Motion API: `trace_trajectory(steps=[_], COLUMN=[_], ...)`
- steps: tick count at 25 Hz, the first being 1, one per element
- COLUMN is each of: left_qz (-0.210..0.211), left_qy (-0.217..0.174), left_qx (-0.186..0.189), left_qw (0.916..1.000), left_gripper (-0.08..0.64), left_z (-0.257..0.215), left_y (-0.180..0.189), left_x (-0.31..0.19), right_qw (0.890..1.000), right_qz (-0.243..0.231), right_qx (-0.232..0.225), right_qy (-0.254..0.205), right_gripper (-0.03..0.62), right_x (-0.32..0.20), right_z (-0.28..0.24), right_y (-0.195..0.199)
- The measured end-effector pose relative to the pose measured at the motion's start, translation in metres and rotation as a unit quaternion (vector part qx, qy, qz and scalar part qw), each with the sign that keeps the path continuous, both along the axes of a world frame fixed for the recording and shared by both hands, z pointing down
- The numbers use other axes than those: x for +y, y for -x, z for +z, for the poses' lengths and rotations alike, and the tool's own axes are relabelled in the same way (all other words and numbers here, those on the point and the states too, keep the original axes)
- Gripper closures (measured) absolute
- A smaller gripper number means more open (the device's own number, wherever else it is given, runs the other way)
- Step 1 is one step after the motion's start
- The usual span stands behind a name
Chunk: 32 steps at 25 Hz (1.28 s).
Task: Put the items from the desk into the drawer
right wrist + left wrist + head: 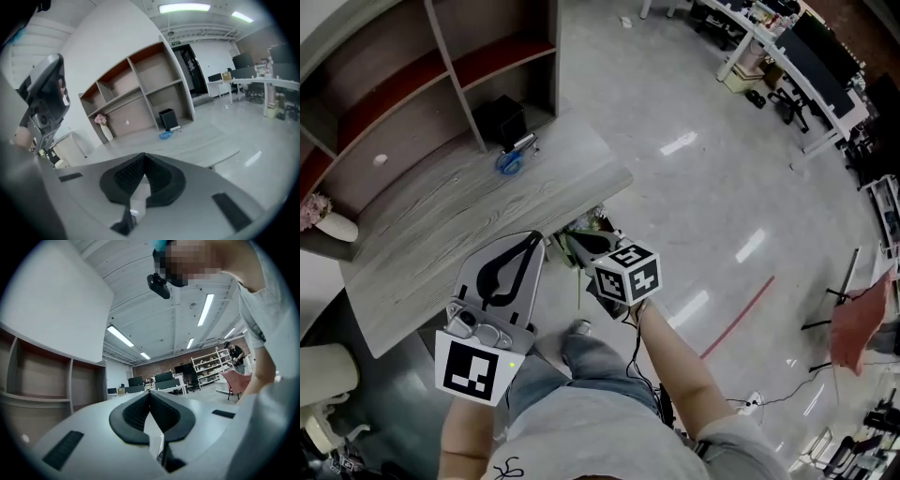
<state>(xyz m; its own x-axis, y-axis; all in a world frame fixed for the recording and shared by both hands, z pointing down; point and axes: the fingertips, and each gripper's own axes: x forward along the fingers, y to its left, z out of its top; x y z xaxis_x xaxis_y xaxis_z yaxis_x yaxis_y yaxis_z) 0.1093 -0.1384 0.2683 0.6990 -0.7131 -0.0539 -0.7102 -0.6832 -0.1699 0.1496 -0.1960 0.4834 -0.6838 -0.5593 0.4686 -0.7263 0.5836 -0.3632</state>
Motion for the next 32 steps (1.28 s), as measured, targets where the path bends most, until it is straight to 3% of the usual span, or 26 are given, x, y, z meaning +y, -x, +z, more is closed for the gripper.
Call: trace_trajectory(steps=[6,15,27,32], left_qz=[0.006,0.008,0.002,0.000], left_qy=[-0.008,-0.008,0.003,0.009], left_qx=[0.005,0.005,-0.011,-0.005], left_qw=[0.9999,0.9999,0.9999,1.0000], left_gripper=[0.550,0.551,0.550,0.550], left_z=[-0.014,-0.021,-0.015,-0.013], left_y=[-0.001,-0.001,-0.001,0.001], left_x=[0.014,0.031,0.048,0.051], right_qw=[0.995,0.979,0.958,0.952], right_qz=[-0.034,-0.054,-0.055,-0.062], right_qx=[-0.012,-0.044,-0.091,-0.086], right_qy=[-0.094,-0.191,-0.267,-0.287], right_gripper=[0.586,0.584,0.586,0.586], right_x=[0.022,0.061,0.105,0.110], right_z=[-0.077,-0.160,-0.218,-0.225], right_y=[0.023,0.034,0.024,0.027])
